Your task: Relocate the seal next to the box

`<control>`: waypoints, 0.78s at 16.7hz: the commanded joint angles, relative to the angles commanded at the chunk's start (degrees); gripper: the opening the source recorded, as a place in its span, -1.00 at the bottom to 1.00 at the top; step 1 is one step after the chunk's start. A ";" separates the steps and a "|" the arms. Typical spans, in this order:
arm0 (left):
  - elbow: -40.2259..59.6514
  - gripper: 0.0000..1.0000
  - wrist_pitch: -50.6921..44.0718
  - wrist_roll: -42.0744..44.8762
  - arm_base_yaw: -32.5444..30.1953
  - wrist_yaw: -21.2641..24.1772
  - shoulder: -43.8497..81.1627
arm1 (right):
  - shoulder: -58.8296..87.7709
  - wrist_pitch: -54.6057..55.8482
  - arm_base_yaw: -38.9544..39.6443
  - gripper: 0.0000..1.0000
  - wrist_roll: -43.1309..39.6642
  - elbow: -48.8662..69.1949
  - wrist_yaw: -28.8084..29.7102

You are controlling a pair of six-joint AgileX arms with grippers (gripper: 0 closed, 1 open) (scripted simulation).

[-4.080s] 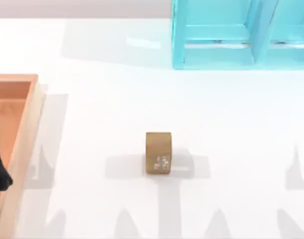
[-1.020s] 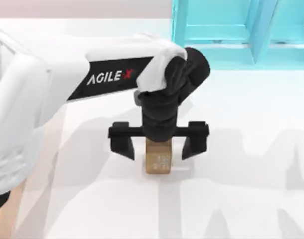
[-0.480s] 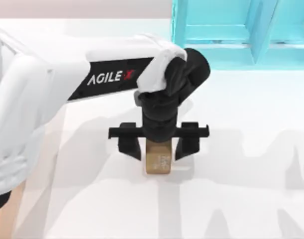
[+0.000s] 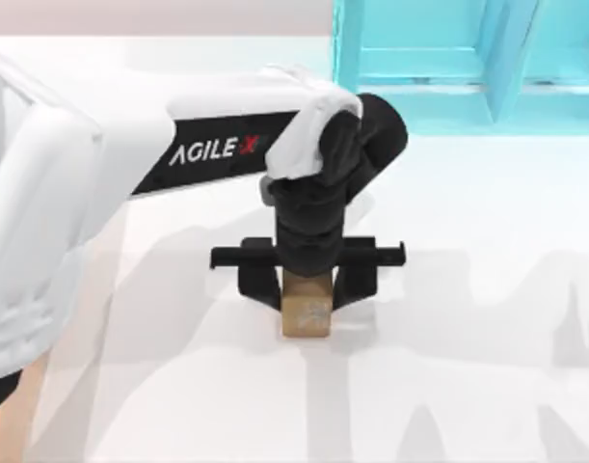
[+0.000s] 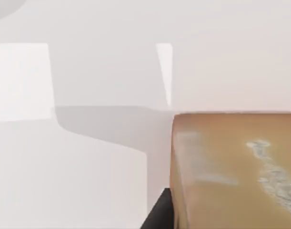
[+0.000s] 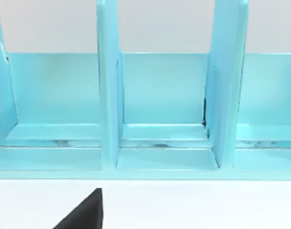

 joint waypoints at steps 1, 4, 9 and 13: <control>0.00 -1.00 0.00 0.00 0.00 0.00 0.00 | 0.00 0.00 0.00 1.00 0.00 0.00 0.00; 0.00 -1.00 0.00 0.00 0.00 0.00 0.00 | 0.00 0.00 0.00 1.00 0.00 0.00 0.00; 0.25 -1.00 -0.21 0.03 0.03 0.01 -0.09 | 0.00 0.00 0.00 1.00 0.00 0.00 0.00; 3.73 -1.00 -5.02 -0.03 -0.07 0.00 -1.28 | 0.00 0.00 0.00 1.00 0.00 0.00 0.00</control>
